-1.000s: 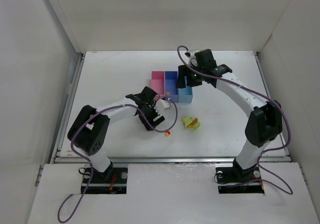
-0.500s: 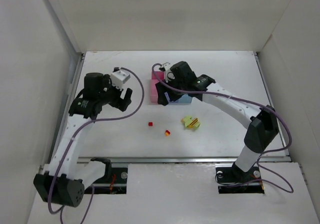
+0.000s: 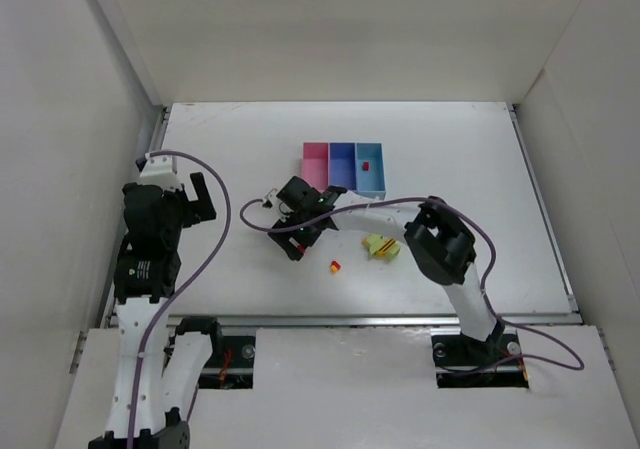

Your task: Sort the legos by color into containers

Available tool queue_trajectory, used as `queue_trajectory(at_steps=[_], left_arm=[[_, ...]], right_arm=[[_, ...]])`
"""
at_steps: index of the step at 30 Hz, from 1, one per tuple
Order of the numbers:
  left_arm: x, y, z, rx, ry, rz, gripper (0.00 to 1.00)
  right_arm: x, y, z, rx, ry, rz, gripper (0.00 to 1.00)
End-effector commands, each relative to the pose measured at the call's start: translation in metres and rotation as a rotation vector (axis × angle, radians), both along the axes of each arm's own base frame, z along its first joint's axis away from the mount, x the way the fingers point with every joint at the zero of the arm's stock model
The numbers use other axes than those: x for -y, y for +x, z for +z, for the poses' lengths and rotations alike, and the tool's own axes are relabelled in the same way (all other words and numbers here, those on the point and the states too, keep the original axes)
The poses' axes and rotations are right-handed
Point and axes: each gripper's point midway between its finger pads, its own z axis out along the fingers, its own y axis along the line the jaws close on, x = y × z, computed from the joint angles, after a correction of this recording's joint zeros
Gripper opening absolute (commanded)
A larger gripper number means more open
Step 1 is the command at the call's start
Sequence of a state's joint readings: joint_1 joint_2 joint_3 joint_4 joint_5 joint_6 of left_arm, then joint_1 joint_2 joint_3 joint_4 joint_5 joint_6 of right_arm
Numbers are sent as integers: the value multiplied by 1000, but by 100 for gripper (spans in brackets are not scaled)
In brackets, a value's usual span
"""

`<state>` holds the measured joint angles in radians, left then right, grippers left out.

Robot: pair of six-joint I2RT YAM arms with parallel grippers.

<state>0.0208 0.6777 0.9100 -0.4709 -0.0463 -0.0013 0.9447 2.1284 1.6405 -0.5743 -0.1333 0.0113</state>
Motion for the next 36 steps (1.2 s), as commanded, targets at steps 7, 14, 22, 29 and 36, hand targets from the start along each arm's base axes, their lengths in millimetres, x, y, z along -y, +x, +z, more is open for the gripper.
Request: queue_trajectory(at_steps=[7,14,22,29,36], left_arm=[[-6,-1,16,83,-37,47,95],[-8,-1,16,83,-37,56,95],[-5,1,14,83,-44,36,95],[-1,2,8,62,-37,4,95],[12,7,10,71,-11,-96,94]], right_arm=[[-9,9,-14,69,-50,96,66],[3,1,-12,86,-71,102,58],[-2,-3,-4,72,-38,128,3],[-20,13,83,165,132,66,0],[68,119,178,249,302,-378,0]])
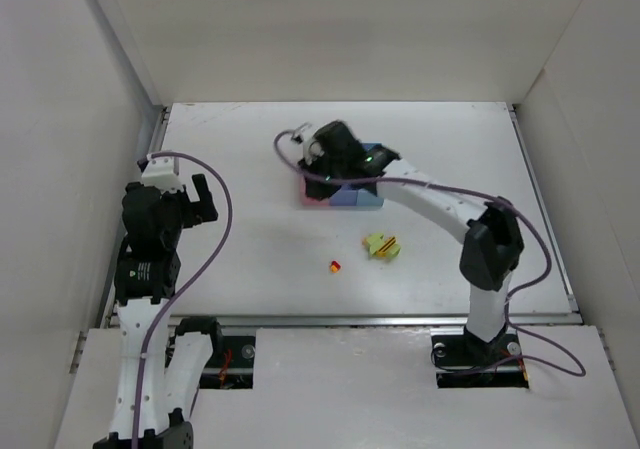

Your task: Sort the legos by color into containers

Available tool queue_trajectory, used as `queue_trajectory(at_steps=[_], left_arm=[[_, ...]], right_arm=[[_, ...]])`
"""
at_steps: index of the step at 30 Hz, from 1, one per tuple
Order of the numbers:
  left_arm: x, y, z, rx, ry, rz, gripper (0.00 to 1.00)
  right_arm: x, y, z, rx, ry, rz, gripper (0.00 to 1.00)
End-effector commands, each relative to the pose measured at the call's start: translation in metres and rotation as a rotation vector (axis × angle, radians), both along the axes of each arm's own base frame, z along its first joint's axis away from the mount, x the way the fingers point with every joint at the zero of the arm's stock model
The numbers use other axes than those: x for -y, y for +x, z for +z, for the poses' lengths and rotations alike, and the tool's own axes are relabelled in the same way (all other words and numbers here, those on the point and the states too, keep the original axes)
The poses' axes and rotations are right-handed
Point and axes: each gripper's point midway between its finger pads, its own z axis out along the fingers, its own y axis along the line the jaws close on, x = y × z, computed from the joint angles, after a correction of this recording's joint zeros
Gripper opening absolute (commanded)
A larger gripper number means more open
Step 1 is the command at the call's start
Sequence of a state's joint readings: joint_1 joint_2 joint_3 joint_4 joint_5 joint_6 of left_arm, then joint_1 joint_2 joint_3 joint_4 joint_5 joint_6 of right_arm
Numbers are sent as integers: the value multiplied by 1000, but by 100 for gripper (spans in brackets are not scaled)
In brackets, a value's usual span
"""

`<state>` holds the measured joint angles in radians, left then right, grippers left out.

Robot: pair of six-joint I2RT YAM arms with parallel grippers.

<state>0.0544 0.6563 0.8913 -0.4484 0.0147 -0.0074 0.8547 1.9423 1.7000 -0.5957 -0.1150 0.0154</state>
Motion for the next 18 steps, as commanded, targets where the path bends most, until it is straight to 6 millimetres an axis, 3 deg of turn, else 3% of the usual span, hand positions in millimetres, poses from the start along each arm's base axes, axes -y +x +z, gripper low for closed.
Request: queue_trajectory(at_steps=[1,2,3,7,10,14,18], left_arm=[[13,9,0,22,16,-98,92],[17,12,-1,18,16,-125,92],[18,12,-6,8,24,-139,92],[20,20,-21,-52,47,-179,89],[24,26,-27,-77,80,-235,89],[29,29,-32,-125,120,-310,83],[36,34,-59,-242,199,-418,80]], right_arm=[[70,84,63,80,137,-340,0],[87,97,63,83,135,-405,0],[117,116,56,87,101,-487,0],[159,146,28,44,30,-595,0],[167,157,7,-20,42,-604,0],[163,166,0,-40,70,-601,3],[160,168,-8,-56,67,-594,6]])
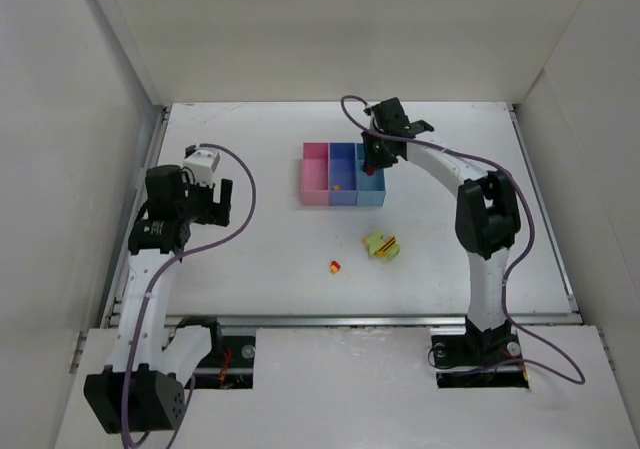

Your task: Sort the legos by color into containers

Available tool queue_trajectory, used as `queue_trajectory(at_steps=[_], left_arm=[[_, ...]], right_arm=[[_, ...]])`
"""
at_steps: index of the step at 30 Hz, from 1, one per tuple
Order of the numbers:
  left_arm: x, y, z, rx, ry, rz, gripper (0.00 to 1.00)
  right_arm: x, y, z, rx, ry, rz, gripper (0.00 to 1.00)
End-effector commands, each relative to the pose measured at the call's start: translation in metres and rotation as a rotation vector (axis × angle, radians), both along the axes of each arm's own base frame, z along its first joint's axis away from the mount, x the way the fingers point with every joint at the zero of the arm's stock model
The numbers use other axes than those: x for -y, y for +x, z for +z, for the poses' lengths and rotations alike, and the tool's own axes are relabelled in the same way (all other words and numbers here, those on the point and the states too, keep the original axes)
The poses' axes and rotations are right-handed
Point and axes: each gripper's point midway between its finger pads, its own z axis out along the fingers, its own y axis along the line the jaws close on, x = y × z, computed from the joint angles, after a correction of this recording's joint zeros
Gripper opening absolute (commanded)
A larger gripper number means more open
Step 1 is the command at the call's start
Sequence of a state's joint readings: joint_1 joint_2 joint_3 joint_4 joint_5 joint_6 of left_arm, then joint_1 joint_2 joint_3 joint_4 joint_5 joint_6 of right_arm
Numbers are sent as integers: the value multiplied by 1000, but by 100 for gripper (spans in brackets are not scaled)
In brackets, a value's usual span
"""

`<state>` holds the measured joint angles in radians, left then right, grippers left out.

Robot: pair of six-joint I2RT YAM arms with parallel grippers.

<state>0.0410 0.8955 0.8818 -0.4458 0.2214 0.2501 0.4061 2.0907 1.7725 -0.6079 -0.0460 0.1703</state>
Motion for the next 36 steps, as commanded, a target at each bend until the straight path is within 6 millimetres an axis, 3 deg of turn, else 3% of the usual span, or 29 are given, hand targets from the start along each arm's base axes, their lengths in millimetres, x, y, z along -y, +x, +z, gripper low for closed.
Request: queue_trajectory(at_steps=[1,3,4,6,7,10,14,16,18,20,21,22,23,24,27,28,29,32,36], left_arm=[[11,2,-5,-43,91,-149,80],[14,1,-14,-83,123,-196,76],[25,1,-20,-115,141,-254,72],[25,-2,-32,-174,238,-303,70],[29,-4,-43,-216,272,-334,68],[54,-5,-34,-199,365,-474,68],[123,-17,-8,-149,288,-732,80],[162,-35,-9,-172,265,-862,84],[195,-52,-27,-255,261,-951,85],[215,-68,-44,-325,255,-1005,85],[223,-74,-59,-385,260,-1021,86],[236,-85,-64,-411,245,-1033,86],[241,-92,-73,-444,233,-1036,86],[247,-96,-76,-458,213,-1042,86],[256,-100,-94,-526,192,-1004,84],[258,-99,-102,-559,194,-991,82],[259,-99,-105,-583,195,-980,76],[270,-118,-124,-698,158,-1020,67],[283,-131,-140,-748,176,-1052,67]], right_arm=[[-16,10,39,73,79,22,9],[-17,7,38,61,82,27,40],[-17,7,38,61,82,27,53],[-17,7,40,60,82,27,74],[-15,7,48,78,79,20,77],[-12,6,59,95,78,13,80],[-12,2,86,135,105,22,80],[-12,-3,111,178,130,30,80],[-4,-9,117,184,131,21,80],[-1,-18,137,220,153,15,80],[4,-25,131,206,141,8,80],[6,-32,146,236,161,2,80],[7,-36,148,242,174,-8,80],[12,-43,137,223,159,-15,80],[18,-59,144,238,184,-31,80],[20,-64,135,225,178,-31,80],[23,-69,139,233,182,-45,80],[30,-76,129,224,162,-61,80],[37,-81,124,221,141,-78,80]])
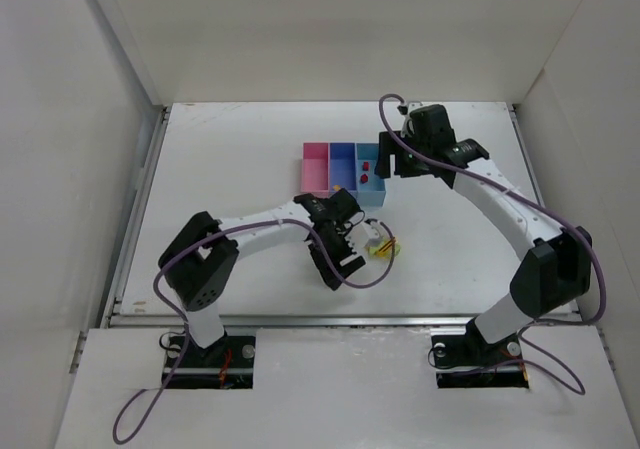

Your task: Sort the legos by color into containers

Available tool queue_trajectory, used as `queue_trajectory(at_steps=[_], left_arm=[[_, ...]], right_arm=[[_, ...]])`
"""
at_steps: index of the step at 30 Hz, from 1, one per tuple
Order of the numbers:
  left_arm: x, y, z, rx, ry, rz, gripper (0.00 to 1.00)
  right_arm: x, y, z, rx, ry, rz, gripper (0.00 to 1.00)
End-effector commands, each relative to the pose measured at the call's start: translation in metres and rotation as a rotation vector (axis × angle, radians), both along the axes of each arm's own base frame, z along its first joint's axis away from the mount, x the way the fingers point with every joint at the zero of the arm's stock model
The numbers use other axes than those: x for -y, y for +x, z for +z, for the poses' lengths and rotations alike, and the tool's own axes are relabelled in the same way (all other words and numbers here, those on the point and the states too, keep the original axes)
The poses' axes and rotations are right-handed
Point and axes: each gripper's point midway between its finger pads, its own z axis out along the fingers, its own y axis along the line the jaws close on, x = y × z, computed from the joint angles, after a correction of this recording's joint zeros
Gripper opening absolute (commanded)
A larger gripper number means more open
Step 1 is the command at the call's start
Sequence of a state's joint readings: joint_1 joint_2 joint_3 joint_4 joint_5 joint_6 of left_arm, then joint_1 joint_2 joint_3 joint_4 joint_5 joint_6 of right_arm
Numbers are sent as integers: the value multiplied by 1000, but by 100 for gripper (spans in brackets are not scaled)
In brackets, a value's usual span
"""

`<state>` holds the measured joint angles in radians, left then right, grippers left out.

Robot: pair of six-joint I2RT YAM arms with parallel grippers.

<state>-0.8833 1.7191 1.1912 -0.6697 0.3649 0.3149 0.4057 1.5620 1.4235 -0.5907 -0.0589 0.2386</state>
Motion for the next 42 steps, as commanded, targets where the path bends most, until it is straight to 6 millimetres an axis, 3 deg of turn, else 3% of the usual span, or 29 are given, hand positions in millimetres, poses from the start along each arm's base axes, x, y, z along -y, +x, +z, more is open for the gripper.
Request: queue_trajectory(at_steps=[1,3,7,13,19,20,26,31,34,37,39,42], left_arm=[[22,-18,4,-55,-34,-15,67],[23,-18,-7,-63,-4,35,64],[12,2,-25,31,83,150,58],[3,20,-32,131,132,229,58],[12,21,-34,107,121,231,57],[8,23,-42,114,153,235,57],[8,24,-44,127,140,238,35],[8,25,-44,130,140,229,26],[11,25,-44,126,125,227,26],[15,21,-40,110,103,211,36],[16,20,-40,102,98,208,36],[16,21,-46,99,105,208,26]], right_arm=[[7,6,19,74,14,-47,80],[13,9,19,80,1,-59,81],[17,8,27,96,8,-68,81],[16,7,36,120,25,-61,81],[23,5,35,121,18,-78,81],[23,5,35,121,18,-78,81],[25,4,39,135,11,-79,81],[29,6,39,136,10,-89,81],[29,6,39,136,10,-89,81],[29,6,31,122,-4,-82,81],[29,6,31,122,-4,-82,81],[31,6,31,124,-9,-90,81]])
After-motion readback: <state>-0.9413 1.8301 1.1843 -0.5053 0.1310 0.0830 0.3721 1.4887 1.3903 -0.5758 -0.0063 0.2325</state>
